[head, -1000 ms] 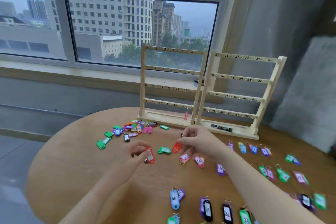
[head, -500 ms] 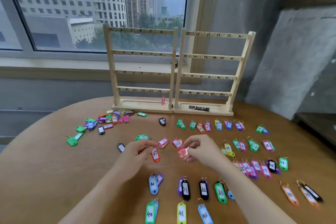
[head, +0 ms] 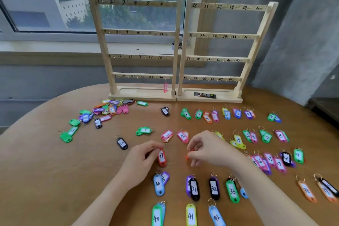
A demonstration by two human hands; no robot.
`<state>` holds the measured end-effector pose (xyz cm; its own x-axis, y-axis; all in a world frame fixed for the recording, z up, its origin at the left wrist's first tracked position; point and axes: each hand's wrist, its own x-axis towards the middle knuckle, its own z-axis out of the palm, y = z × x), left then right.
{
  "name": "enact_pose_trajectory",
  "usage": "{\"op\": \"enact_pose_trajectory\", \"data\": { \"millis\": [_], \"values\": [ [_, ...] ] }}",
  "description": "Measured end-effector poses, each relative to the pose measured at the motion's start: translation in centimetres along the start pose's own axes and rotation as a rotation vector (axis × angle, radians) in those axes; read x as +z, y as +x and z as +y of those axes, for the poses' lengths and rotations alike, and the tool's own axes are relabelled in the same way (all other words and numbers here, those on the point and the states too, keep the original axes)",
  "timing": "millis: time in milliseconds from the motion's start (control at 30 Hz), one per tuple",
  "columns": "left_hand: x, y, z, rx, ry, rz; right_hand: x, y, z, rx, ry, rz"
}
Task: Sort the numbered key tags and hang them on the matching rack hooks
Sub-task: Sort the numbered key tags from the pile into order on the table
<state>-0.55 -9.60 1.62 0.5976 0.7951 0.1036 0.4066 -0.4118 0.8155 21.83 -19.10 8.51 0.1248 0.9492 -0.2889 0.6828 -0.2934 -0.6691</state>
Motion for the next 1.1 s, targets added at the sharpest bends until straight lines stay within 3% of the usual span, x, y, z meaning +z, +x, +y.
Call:
{"op": "enact_pose_trajectory", "data": {
  "millis": [233,467,733,1100],
  "values": [
    [0.0,0.2,-0.1,-0.006,0.008,0.018,0.0,0.5,0.3,-0.001,-0.063,0.077],
    [0.2,0.4,1.3,-0.015,-0.183,0.028,-2.2,-2.2,2.1,0.014,-0.169,0.34],
    [5.2,0.6,8.0,0.126,-0.198,-0.27,-5.7,-9.3,6.9,0.112,0.009,0.583],
    [15.1,3.4,15.4,0.248,-0.081,-0.505,-6.6,-16.9,13.6,0.289,0.191,0.636]
  ]
}}
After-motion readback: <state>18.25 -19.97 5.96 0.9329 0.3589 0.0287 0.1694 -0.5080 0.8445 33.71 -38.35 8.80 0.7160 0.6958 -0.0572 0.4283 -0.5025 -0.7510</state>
